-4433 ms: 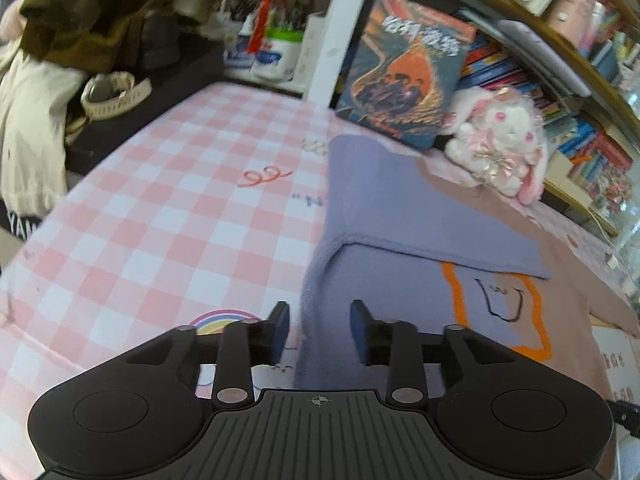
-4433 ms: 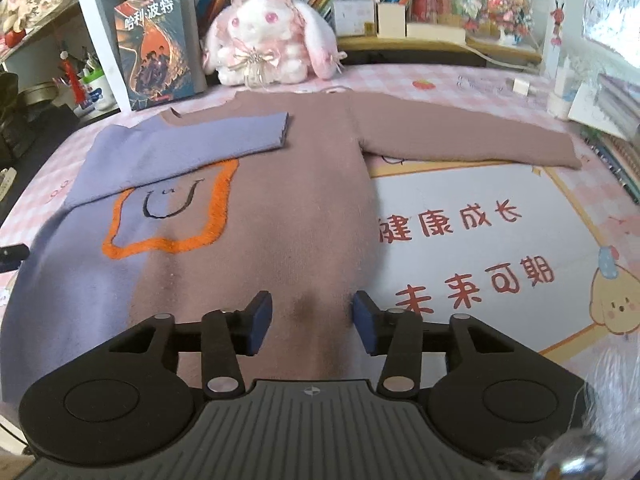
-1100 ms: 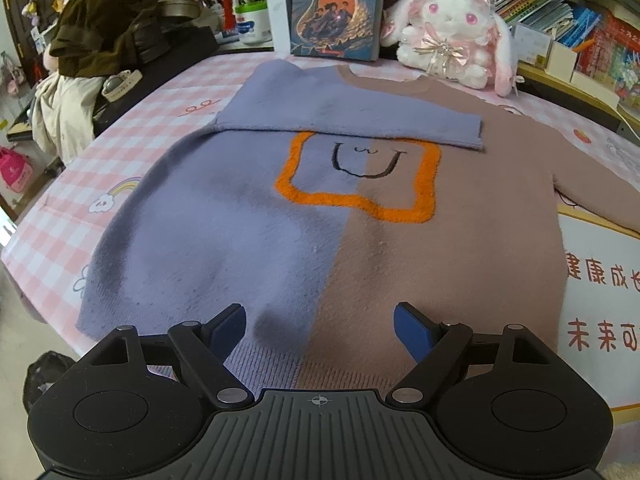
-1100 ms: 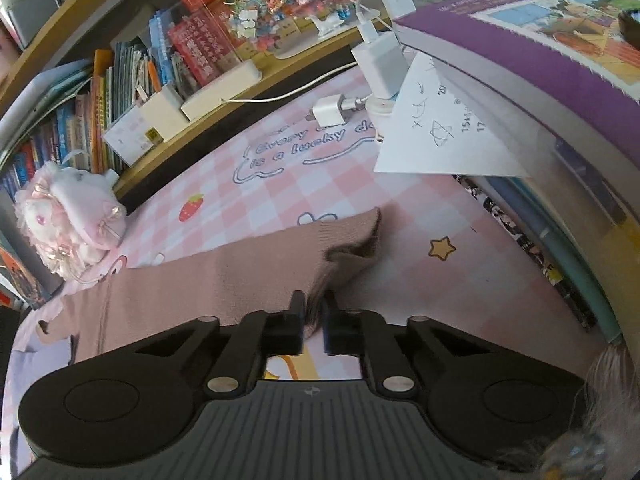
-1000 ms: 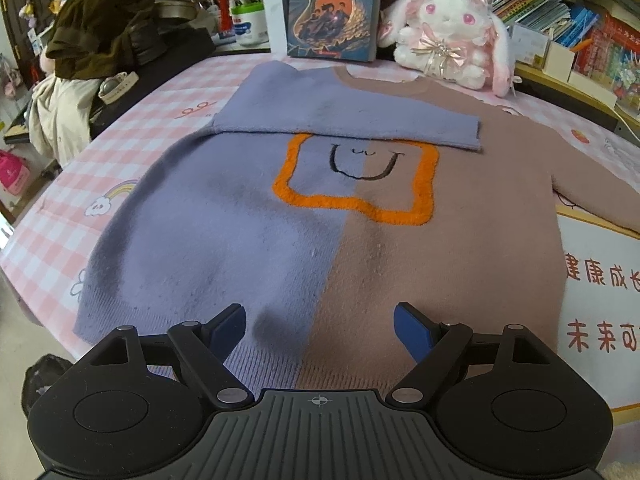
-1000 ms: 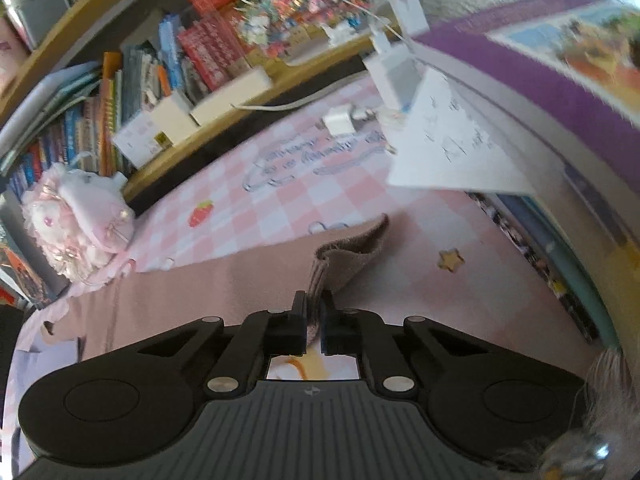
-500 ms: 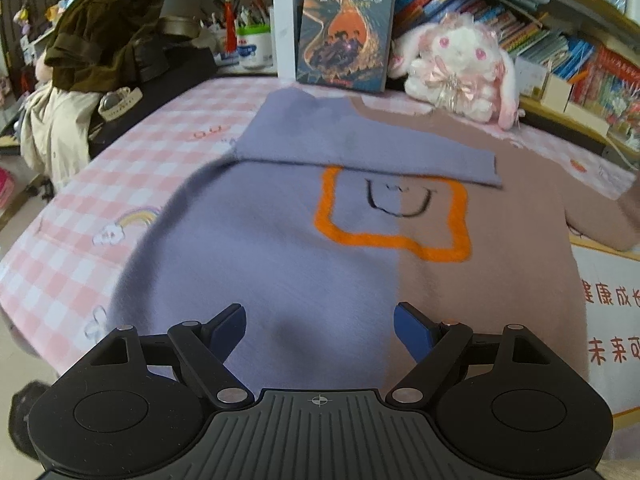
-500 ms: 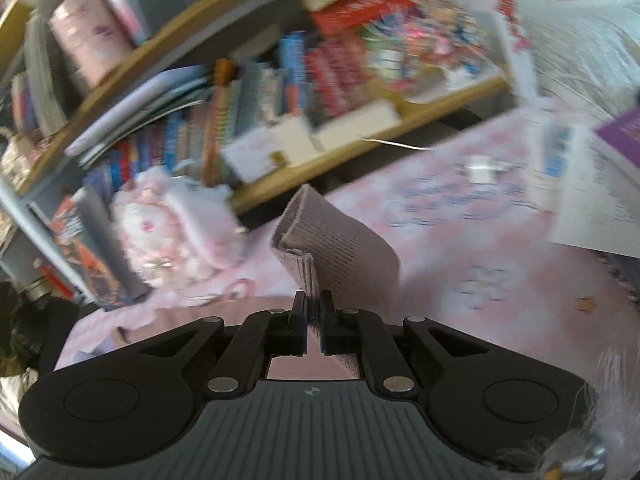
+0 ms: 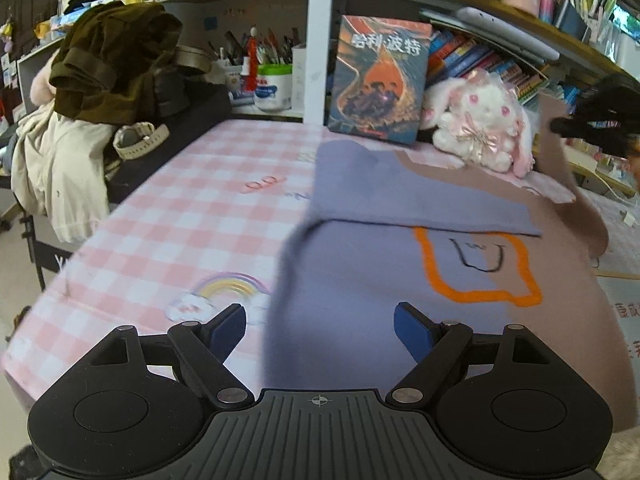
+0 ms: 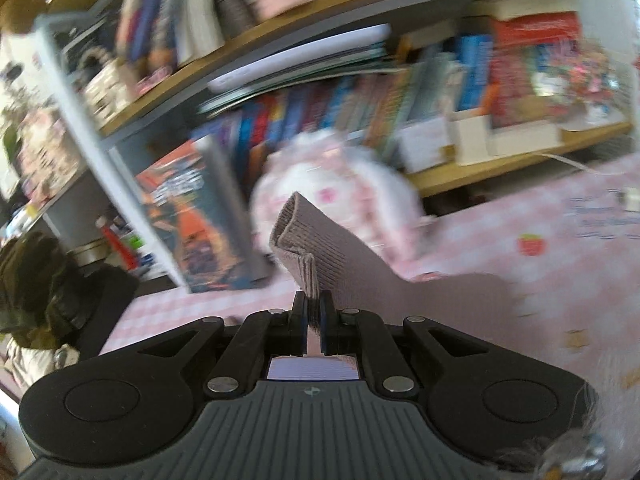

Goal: Fold clothes
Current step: 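Lift the mauve sleeve with the right tool, lay it across the body, release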

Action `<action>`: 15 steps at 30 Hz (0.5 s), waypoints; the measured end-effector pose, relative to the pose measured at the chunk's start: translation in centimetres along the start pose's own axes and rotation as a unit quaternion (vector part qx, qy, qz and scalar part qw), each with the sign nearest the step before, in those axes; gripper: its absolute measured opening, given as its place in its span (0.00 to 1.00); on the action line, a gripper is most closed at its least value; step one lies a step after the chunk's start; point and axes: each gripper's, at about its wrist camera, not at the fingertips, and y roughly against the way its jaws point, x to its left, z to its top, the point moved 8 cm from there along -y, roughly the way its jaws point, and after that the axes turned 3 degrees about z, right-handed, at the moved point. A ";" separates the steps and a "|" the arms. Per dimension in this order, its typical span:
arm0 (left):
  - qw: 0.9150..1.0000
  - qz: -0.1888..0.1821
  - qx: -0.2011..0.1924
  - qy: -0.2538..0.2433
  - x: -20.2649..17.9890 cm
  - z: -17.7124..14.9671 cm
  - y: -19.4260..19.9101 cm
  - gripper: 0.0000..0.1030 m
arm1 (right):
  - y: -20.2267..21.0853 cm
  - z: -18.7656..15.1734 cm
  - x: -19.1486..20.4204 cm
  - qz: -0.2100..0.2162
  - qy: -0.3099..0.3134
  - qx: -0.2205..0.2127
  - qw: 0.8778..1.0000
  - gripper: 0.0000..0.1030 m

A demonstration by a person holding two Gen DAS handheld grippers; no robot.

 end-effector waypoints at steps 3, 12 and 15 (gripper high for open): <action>1.000 -0.003 -0.004 -0.001 2.2 0.3 -0.1 0.81 | -2.0 -1.0 4.3 0.013 0.005 0.006 1.000 0.05; 1.000 -0.016 -0.003 -0.011 5.5 0.5 -0.5 0.81 | -6.3 -4.3 11.5 0.011 0.019 0.038 0.999 0.05; 1.000 -0.014 -0.002 -0.006 6.6 0.5 -0.7 0.81 | -7.2 -5.4 12.0 0.005 0.022 0.052 0.998 0.05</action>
